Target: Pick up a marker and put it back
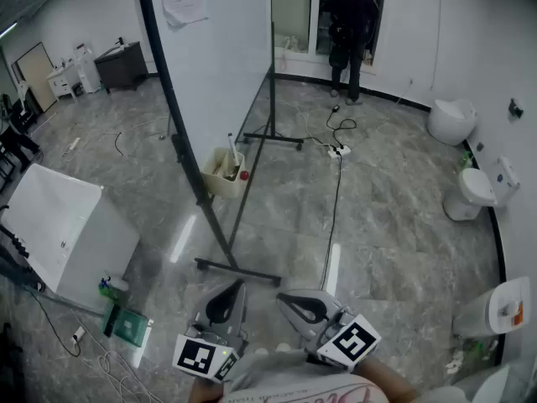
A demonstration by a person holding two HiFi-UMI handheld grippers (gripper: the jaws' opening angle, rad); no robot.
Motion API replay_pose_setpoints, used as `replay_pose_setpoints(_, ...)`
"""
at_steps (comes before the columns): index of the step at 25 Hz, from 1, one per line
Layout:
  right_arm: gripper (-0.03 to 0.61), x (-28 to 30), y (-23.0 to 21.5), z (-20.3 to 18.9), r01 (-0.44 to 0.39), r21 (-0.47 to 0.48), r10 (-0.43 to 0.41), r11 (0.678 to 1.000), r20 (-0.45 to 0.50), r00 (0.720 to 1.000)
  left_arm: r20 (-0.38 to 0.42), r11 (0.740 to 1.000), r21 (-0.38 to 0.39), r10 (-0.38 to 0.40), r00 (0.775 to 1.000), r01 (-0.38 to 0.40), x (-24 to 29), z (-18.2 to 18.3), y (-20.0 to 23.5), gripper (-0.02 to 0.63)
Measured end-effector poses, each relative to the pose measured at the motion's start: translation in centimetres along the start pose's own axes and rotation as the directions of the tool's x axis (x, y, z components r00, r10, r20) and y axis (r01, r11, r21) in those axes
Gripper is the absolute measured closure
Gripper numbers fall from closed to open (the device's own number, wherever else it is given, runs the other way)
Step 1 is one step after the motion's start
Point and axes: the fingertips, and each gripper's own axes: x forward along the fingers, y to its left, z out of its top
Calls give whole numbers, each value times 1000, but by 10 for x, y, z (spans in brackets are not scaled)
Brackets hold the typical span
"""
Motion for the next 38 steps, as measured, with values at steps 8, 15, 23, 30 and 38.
replay_pose_setpoints(8, 578, -4, -11, 4, -28, 1, 28, 1000, 17, 999, -1, 999, 11, 34, 999, -34, 5, 0, -5, 615)
replay_pose_setpoints(15, 578, -4, -30, 7, -14, 24, 13, 1000, 43, 999, -6, 999, 4, 43, 999, -43, 15, -1, -3, 615)
replay_pose_setpoints(23, 577, 23, -64, 3, -14, 83, 9, 996, 54, 999, -23, 999, -19, 32, 999, -32, 50, -11, 33, 615)
replay_pose_setpoints(30, 577, 77, -112, 2, 14, 70, -14, 997, 10, 1000, -14, 999, -23, -29, 999, 28, 104, -7, 79, 615)
replay_pose_setpoints(38, 577, 153, -169, 11, 43, 55, -42, 998, -26, 999, -16, 997, -1, -81, 997, 81, 154, 7, 136, 614)
